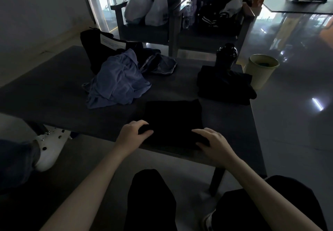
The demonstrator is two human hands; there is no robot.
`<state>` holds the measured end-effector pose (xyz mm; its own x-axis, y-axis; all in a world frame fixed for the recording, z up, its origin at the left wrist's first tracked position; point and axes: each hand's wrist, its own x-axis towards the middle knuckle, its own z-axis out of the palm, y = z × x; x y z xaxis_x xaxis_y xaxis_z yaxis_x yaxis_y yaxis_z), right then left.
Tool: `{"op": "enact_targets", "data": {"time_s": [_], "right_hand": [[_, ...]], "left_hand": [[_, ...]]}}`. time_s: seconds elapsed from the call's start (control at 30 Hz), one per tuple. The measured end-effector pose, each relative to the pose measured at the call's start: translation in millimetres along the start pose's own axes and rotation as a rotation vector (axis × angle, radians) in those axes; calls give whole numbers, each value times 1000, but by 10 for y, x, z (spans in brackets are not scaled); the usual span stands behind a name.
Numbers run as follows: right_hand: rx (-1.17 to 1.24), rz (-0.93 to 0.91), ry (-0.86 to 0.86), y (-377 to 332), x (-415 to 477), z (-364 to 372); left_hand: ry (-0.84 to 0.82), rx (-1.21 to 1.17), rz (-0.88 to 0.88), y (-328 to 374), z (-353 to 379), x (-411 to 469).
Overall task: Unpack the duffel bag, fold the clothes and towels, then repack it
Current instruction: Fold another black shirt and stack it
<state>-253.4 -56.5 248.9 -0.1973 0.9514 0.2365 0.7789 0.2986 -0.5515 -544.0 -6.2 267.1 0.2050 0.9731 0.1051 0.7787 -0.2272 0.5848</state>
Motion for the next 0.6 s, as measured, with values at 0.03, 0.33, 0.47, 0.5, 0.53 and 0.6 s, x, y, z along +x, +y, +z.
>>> {"op": "enact_targets", "data": {"time_s": [0.03,0.33,0.47,0.5,0.53,0.6], "right_hand": [[72,34,16,-7,84,-30],[550,272,183,-18,939,-182],[587,360,185,110,1242,-73],[563,392,173,154,1295,-29],[530,429,158,196,1336,18],[478,501,141,270,1362,119]], "left_hand": [[6,-53,-19,35,-31,50],[70,-380,-210,115,-99,668],[110,-442,-300,83,6,899],[115,-468,-330,69,35,944],[112,-497,-359,55,60,982],[80,-538,-399,10,114,1033]]}}
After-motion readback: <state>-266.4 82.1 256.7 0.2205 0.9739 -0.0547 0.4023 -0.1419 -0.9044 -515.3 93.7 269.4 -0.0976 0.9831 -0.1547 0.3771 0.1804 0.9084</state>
